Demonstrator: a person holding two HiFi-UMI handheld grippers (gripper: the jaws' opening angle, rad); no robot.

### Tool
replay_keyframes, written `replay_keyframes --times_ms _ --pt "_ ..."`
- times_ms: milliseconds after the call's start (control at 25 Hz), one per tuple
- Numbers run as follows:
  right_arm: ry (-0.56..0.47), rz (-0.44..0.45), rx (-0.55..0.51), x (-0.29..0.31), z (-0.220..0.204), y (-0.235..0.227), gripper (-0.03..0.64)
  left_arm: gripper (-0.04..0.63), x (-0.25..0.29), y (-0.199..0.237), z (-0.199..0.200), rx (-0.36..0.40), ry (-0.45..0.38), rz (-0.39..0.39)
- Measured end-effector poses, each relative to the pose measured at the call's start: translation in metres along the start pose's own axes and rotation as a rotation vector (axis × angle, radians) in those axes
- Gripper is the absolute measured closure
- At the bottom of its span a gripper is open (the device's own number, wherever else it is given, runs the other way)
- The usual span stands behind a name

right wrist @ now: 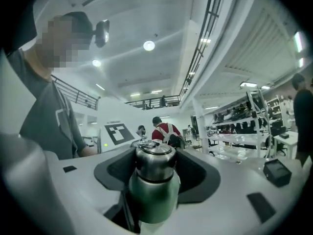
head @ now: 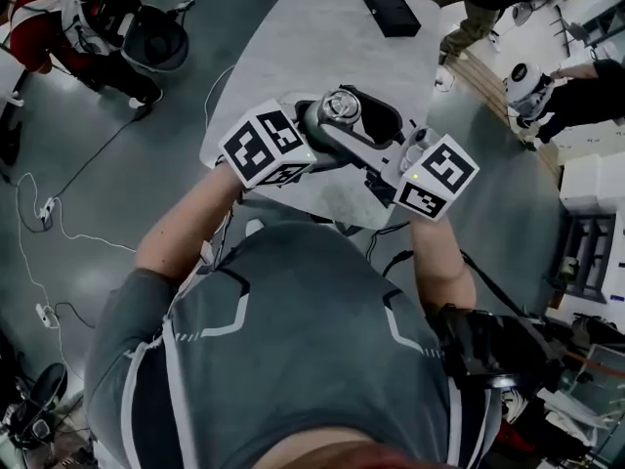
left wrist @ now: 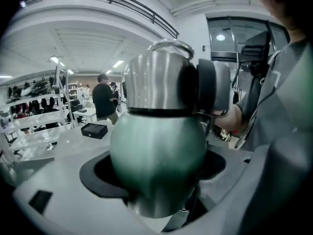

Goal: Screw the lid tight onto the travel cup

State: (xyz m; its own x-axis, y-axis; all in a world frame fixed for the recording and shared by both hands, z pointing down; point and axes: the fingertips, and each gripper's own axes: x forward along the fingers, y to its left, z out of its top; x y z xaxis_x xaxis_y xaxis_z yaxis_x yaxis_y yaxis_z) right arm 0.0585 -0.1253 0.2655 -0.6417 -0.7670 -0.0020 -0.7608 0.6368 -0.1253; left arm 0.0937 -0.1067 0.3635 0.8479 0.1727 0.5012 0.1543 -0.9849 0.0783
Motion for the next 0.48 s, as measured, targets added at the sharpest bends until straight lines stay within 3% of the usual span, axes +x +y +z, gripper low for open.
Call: replay_keyframes --times_ms 240,360,480 --pt "-0.034 0.400 -0.029 -0.016 0.025 0.036 0.316 0.192 -0.029 -0.044 0.025 0.041 -0.130 -0.314" --pt "-0.016 0.536 -0.066 -0.025 0.031 0.054 0.316 0.192 -0.032 -0.068 0.028 0.110 -0.110 -0.397" --pt "-0.001 0.598 -0.081 -0.015 0.036 0.058 0.322 0.192 -0.034 -0.070 0.028 0.126 -0.100 -0.433"
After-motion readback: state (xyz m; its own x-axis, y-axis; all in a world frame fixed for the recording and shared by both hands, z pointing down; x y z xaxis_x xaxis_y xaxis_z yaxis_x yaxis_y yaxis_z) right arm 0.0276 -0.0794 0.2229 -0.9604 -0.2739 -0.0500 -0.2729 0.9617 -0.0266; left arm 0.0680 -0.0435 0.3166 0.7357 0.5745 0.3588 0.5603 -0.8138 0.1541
